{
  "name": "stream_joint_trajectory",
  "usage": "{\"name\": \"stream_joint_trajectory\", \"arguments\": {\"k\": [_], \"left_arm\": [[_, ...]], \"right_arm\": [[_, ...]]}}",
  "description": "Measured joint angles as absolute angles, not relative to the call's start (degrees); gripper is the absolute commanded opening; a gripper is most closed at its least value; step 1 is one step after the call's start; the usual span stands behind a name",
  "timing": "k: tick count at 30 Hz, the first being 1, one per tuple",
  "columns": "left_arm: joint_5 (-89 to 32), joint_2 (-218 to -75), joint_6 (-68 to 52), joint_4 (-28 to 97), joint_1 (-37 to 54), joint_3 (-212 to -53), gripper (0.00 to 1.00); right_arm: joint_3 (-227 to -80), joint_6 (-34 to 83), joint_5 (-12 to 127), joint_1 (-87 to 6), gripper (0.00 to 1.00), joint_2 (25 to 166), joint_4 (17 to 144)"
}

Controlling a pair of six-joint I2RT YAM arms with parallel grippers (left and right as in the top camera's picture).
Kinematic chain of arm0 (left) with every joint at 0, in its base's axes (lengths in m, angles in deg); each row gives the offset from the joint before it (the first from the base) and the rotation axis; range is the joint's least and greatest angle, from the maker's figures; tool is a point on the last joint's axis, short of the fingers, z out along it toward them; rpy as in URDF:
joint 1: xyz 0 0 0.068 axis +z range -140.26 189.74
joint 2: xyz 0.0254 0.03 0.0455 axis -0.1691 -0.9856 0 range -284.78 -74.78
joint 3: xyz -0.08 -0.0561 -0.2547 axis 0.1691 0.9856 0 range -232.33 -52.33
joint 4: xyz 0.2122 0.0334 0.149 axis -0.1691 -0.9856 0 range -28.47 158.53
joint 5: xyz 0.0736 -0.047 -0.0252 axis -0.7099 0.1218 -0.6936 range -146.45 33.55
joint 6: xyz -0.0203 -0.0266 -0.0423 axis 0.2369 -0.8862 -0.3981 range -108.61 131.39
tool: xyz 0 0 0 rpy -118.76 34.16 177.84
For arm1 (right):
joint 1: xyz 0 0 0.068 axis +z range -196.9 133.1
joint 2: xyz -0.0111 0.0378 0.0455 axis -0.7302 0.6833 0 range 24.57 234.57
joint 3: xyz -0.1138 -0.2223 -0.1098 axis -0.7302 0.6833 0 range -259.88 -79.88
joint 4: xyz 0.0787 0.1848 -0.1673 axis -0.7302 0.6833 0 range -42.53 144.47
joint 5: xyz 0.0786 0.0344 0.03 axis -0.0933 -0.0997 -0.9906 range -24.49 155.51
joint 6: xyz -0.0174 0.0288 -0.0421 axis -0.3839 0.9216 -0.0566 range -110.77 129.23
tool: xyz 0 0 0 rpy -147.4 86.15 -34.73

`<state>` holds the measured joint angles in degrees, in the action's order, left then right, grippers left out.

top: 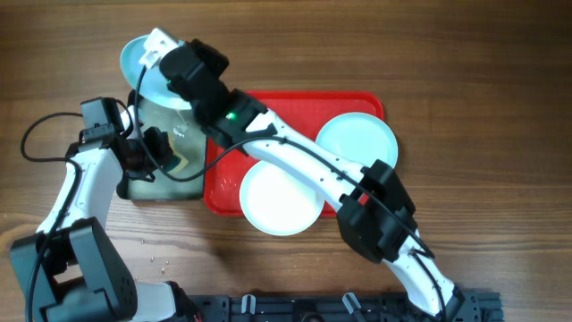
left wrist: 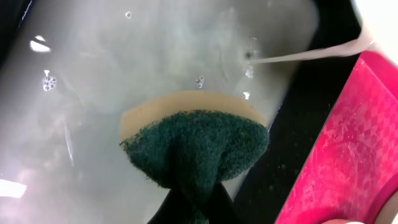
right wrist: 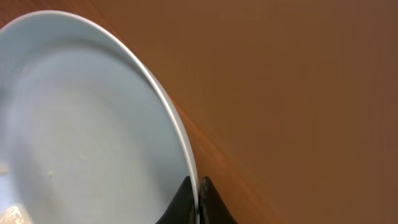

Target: Clean dirty plates on tray and stack at the side

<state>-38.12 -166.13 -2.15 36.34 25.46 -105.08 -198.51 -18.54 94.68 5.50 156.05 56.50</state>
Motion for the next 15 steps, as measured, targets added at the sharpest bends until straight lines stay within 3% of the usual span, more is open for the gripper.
{"name": "stream_joint_trajectory", "arguments": {"k": [4, 15], "left_arm": [[-38.1, -166.1, -2.2, 36.5, 25.5, -105.1, 0.05], [-38.1, -166.1, -2.2, 36.5, 25.5, -105.1, 0.06]], "right_arm": [[-198.5, -31.8, 97.5, 8.3, 0.04, 156.0, 52.0], [-198.5, -46.9, 98.4, 9.2, 0.04, 156.0, 49.4]]}}
